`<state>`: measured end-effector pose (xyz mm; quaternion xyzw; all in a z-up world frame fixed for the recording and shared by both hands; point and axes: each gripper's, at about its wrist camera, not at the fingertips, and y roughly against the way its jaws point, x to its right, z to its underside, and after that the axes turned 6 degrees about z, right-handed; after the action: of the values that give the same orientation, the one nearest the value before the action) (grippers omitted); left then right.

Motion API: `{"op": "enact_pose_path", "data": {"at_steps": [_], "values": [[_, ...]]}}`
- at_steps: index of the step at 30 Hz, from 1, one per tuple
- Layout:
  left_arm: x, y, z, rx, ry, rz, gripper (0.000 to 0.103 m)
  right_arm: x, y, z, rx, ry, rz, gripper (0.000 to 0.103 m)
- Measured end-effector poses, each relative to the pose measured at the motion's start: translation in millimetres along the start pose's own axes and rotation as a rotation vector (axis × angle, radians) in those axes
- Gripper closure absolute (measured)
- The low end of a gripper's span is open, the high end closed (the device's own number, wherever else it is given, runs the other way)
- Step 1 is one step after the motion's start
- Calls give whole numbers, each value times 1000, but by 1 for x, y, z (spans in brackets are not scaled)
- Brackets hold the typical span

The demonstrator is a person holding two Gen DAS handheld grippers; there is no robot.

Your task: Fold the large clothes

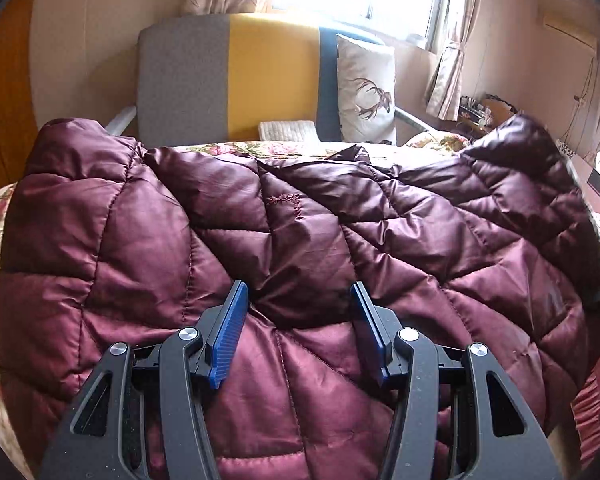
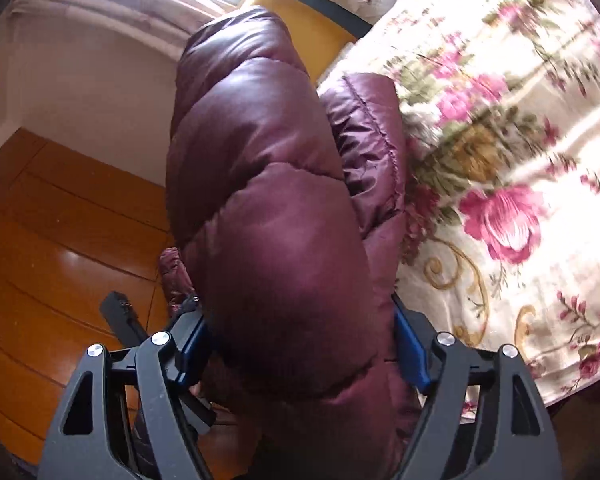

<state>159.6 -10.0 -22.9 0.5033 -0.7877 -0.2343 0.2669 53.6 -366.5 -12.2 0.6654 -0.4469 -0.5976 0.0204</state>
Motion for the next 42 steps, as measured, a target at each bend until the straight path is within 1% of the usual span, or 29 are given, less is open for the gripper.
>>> {"op": "enact_pose_path", "data": {"at_steps": [2,3,4,5,6,7,8,9,11,12,14,16,19,20,21,23,24,25,26,27,29,32,34,35,37,39,40,41,42], "values": [[-3,2,3,5,1,10,51,23,-2,2,-25,-48,10,18],[-3,2,5,9,-3,13,51,33,-6,5,-47,-87,1,18],[-4,2,6,11,-6,14,51,39,-9,6,-50,-106,-3,18],[-3,2,8,15,-18,9,51,42,-9,8,-44,-118,0,23],[-1,2,9,19,-24,4,51,38,-6,6,-36,-108,-1,33],[-1,3,9,19,-26,-1,51,34,-2,4,-24,-92,-3,38],[-1,3,8,17,-23,-2,51,25,4,3,-8,-68,3,48],[-1,4,8,16,-14,0,51,17,11,0,2,-39,13,57],[2,4,7,8,-7,-8,51,-8,26,-6,25,34,26,65],[6,5,6,0,-7,-14,51,-16,34,-8,35,64,27,67],[14,7,4,-12,18,-3,51,-35,50,-12,63,118,27,68],[25,8,4,-19,39,13,51,-43,68,-16,92,142,13,68],[49,-1,4,-35,37,43,51,-46,93,-23,138,159,20,68],[57,-5,3,-41,32,52,51,-48,96,-23,151,169,36,68],[64,-8,2,-46,24,53,51,-48,97,-22,154,165,53,68],[74,-14,1,-60,11,51,50,-33,98,-25,152,125,92,68],[77,-16,0,-67,13,64,46,-28,97,-26,150,103,109,68],[78,-17,-2,-70,9,68,45,-28,96,-27,148,87,119,68],[79,-21,-2,-79,-9,57,45,-33,94,-27,149,86,120,68],[79,-23,-1,-86,-16,53,45,-43,95,-27,154,102,111,68],[76,-29,0,-90,-16,59,45,-79,93,-24,159,208,93,68],[73,-36,-1,-90,1,68,45,-130,74,-24,131,329,91,68],[72,-38,1,-93,4,69,46,-160,55,-20,118,424,145,68],[70,-35,0,-94,11,80,46,-173,47,-19,118,454,168,68],[62,-26,-2,-91,26,110,48,-186,41,-19,129,487,187,68],[42,1,-8,-95,77,188,48,-191,42,-18,136,502,211,69],[30,23,-9,-59,96,228,48,-192,40,-19,138,503,223,69],[21,41,-11,-18,98,245,48,-191,40,-21,139,505,232,69],[8,61,-13,28,98,229,48,-190,38,-20,138,506,239,69]]}}
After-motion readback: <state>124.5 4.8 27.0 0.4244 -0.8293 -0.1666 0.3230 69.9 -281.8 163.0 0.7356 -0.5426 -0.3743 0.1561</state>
